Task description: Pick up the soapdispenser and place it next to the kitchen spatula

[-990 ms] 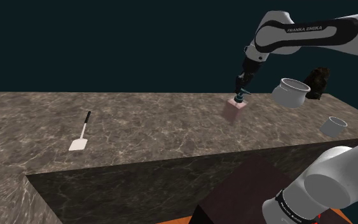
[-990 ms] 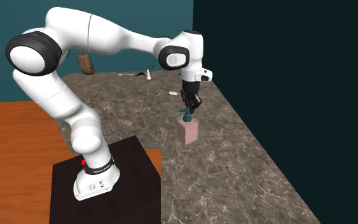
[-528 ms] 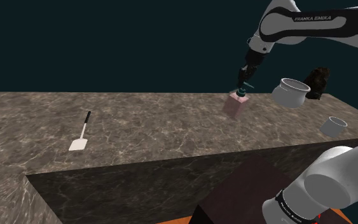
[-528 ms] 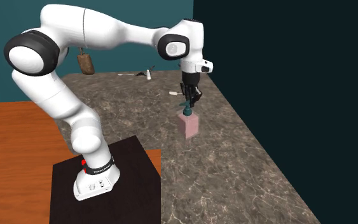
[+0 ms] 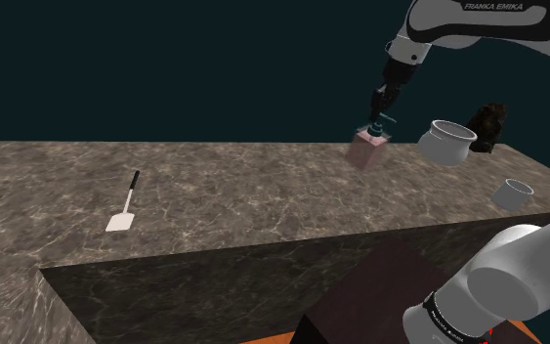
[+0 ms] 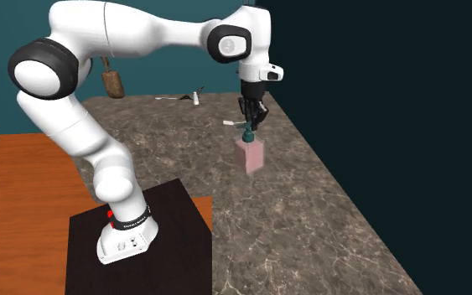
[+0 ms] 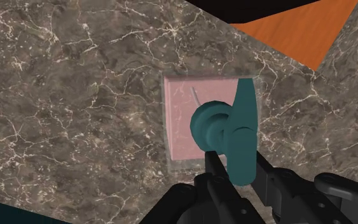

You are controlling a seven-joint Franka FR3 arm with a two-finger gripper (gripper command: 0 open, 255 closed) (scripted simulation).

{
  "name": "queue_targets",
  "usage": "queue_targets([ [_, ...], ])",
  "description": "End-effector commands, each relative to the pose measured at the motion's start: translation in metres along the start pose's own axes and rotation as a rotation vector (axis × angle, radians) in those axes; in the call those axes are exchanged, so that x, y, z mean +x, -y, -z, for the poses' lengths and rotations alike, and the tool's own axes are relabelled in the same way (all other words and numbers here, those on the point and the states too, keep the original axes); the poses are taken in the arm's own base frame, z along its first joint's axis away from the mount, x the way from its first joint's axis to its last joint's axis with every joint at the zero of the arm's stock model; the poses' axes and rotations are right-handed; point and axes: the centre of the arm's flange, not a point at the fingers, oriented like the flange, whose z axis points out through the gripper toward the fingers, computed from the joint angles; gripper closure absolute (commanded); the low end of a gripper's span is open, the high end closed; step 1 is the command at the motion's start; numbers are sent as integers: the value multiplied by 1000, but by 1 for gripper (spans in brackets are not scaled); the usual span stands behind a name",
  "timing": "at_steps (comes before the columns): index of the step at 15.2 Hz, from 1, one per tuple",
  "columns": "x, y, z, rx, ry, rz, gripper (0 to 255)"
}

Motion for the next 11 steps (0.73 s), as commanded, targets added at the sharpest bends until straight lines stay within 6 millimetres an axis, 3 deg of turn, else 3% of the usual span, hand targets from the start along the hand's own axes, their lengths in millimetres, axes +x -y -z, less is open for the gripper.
queue_targets([
  [1,0,1,10,0,0,0,255],
  [11,3,4,63,0,0,0,255],
])
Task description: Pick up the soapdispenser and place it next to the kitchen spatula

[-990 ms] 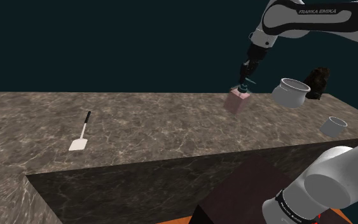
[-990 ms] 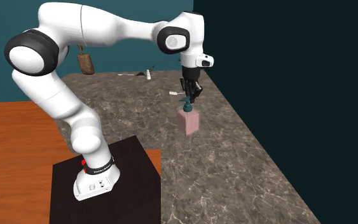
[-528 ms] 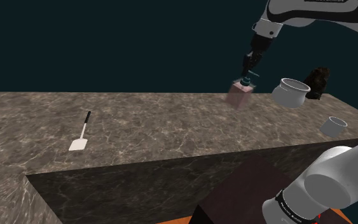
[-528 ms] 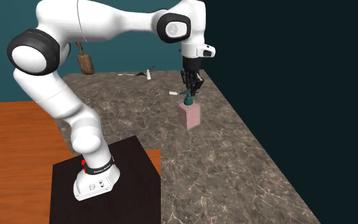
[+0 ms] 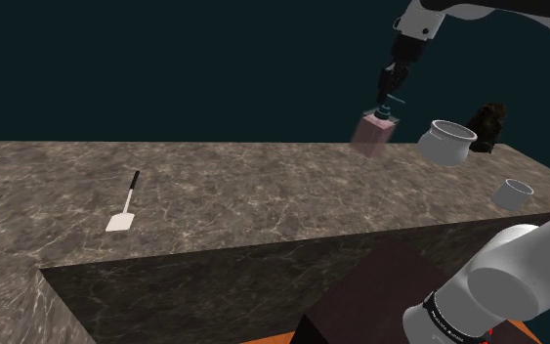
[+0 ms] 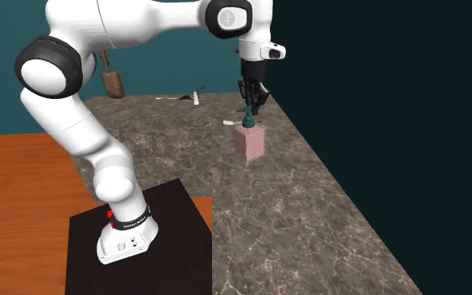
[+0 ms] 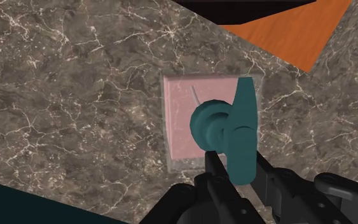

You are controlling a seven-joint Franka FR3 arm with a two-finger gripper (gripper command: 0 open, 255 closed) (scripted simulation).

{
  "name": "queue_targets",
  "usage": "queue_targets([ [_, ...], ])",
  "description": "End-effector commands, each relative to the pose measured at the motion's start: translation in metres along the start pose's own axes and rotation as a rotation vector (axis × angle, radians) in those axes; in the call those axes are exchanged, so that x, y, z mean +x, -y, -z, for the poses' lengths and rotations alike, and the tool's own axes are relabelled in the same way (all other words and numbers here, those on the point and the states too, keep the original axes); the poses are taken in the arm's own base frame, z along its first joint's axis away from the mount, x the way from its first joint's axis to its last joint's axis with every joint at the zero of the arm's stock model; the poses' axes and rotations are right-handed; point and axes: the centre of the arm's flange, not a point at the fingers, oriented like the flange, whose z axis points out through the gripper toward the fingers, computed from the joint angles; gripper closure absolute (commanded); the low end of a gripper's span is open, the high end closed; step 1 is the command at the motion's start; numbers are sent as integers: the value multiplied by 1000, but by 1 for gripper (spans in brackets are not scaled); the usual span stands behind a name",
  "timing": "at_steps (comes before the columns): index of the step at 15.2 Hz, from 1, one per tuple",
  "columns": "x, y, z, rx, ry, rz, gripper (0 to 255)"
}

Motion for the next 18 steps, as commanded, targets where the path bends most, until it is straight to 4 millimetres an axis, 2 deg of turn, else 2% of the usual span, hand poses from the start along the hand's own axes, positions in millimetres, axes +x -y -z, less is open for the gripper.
queue_targets([
  [1,0,0,11,0,0,0,255],
  [2,0,0,13,0,0,0,255],
  [18,85,177,-64,0,0,0,255],
])
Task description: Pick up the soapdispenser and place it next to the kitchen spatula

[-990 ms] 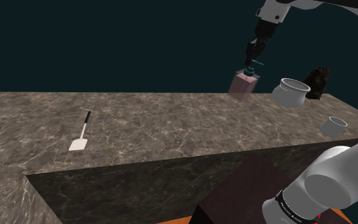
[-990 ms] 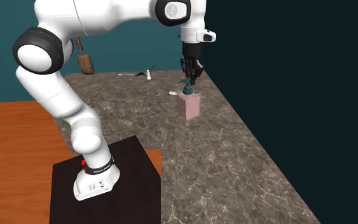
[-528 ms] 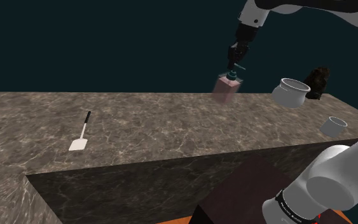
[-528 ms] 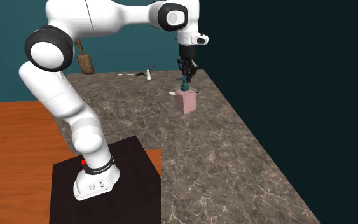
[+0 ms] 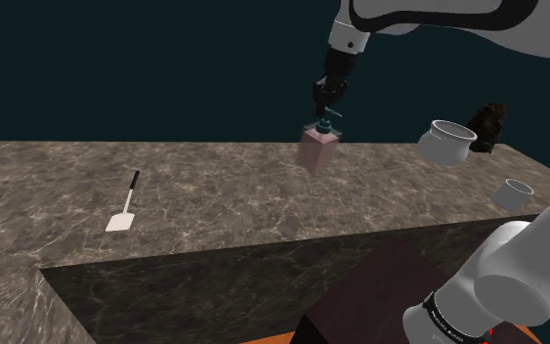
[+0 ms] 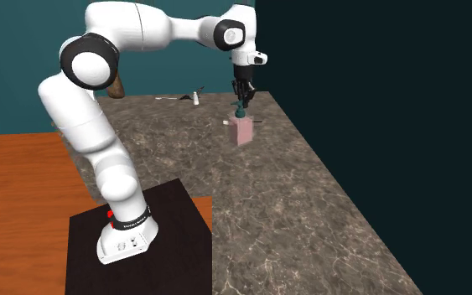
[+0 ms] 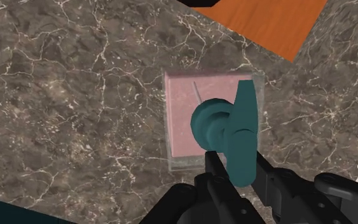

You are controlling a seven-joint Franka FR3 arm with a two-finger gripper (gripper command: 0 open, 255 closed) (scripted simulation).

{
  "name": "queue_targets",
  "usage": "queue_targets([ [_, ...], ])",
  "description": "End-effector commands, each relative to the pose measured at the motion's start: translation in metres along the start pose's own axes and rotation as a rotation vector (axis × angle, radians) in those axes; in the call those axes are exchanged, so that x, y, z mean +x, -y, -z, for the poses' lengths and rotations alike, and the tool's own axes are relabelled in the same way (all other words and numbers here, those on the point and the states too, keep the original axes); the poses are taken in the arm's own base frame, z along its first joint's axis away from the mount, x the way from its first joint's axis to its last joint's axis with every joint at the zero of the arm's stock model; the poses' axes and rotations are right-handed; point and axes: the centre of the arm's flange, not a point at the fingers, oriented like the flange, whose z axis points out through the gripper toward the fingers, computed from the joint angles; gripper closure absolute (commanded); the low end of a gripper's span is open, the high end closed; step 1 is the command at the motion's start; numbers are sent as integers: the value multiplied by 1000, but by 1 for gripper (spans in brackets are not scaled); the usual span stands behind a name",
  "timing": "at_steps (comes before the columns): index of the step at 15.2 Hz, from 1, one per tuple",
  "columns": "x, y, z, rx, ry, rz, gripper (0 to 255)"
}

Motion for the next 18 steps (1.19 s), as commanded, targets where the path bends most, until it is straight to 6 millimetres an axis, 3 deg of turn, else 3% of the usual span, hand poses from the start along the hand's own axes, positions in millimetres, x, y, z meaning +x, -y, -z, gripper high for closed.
queue_targets([
  [1,10,25,-10,1,0,-1,255],
  [18,101,213,-92,1,0,-1,255],
])
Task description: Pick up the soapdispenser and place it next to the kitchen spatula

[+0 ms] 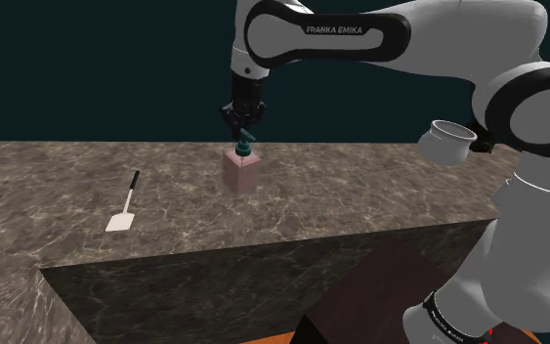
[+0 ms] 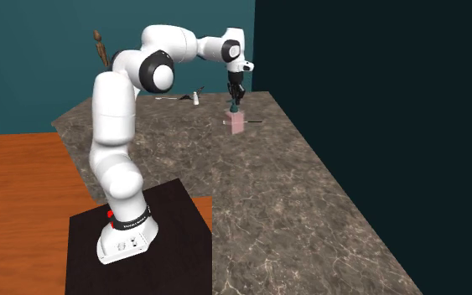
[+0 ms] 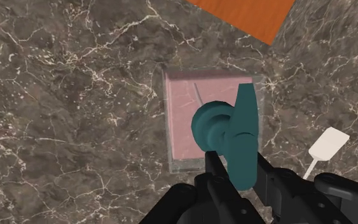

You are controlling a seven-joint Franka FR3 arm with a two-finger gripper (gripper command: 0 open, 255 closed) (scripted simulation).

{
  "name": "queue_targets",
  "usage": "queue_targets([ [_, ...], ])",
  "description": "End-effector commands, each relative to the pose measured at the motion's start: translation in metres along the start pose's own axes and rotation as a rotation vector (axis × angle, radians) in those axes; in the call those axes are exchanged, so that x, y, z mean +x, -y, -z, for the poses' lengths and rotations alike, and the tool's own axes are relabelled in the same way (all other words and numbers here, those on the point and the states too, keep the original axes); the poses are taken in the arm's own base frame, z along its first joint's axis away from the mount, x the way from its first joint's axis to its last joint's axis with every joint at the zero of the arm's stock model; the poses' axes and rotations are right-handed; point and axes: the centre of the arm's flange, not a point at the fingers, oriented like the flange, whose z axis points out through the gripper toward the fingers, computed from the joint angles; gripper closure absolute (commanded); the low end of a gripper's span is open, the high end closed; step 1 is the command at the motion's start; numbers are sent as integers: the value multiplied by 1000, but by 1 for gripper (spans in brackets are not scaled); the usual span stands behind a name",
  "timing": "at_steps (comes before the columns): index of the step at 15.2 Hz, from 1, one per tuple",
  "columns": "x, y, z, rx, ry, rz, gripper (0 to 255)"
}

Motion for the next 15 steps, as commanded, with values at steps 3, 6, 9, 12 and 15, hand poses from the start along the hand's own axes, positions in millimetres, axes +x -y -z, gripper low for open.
queue_targets([
  [3,20,44,-20,1,-1,-1,255],
  [6,36,77,-35,1,-1,-1,255],
  [9,55,115,-51,1,-1,-1,255],
  [12,54,115,-67,1,-1,-1,255],
  [15,53,114,-83,1,-1,-1,255],
])
